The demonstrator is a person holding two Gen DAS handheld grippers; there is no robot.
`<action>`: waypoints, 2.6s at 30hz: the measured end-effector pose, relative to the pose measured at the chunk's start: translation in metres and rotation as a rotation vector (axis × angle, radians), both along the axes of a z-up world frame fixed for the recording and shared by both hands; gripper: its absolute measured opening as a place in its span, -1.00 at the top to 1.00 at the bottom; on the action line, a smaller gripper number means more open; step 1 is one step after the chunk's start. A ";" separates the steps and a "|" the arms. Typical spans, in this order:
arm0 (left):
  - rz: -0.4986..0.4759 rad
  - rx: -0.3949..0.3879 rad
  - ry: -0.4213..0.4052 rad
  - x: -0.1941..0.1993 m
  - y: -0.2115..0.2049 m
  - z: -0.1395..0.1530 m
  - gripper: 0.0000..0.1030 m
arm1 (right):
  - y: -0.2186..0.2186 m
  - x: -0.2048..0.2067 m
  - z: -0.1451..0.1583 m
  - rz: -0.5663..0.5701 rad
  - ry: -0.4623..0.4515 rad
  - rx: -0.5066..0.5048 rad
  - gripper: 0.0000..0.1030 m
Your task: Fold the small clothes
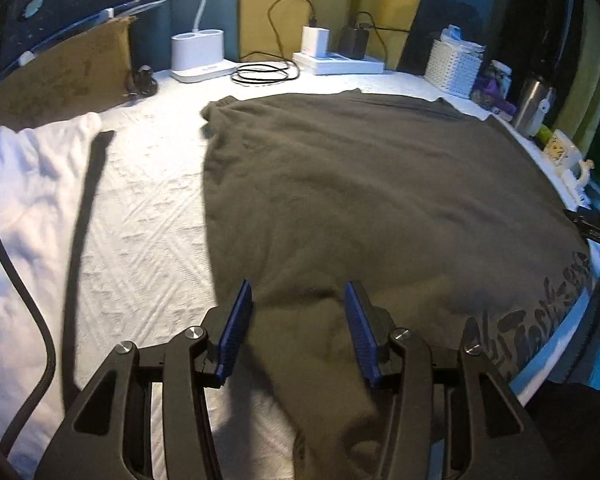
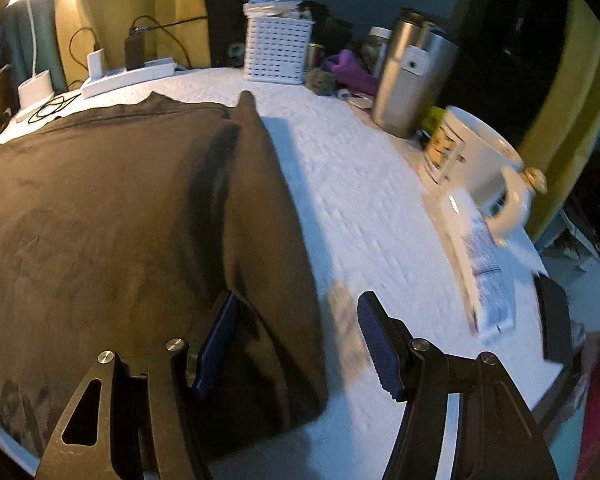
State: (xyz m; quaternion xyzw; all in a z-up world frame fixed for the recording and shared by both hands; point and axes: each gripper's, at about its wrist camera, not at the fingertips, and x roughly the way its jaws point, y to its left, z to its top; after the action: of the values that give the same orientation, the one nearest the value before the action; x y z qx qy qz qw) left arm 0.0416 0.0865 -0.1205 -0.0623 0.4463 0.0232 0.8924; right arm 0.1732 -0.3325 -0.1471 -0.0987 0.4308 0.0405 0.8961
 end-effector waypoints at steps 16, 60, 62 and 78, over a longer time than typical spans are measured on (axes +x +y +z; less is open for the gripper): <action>-0.111 0.016 -0.128 0.016 -0.053 0.049 -0.29 | -0.018 -0.053 0.022 -0.033 -0.064 0.081 -0.25; -0.034 -0.034 -0.087 0.067 -0.014 0.029 -0.29 | 0.024 -0.016 -0.005 -0.033 0.036 0.316 0.19; -0.033 -0.039 -0.089 0.066 -0.011 0.030 -0.29 | 0.025 -0.013 -0.004 -0.017 0.047 0.330 0.51; 0.029 -0.058 -0.144 0.041 0.032 0.042 -0.29 | 0.075 -0.012 0.078 0.125 -0.111 0.322 0.68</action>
State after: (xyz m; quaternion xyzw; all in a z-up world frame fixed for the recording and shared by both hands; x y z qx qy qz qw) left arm 0.0825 0.1185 -0.0783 -0.0959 0.3805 0.0189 0.9196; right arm 0.1610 -0.2579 -0.0687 0.0174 0.3619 0.1593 0.9184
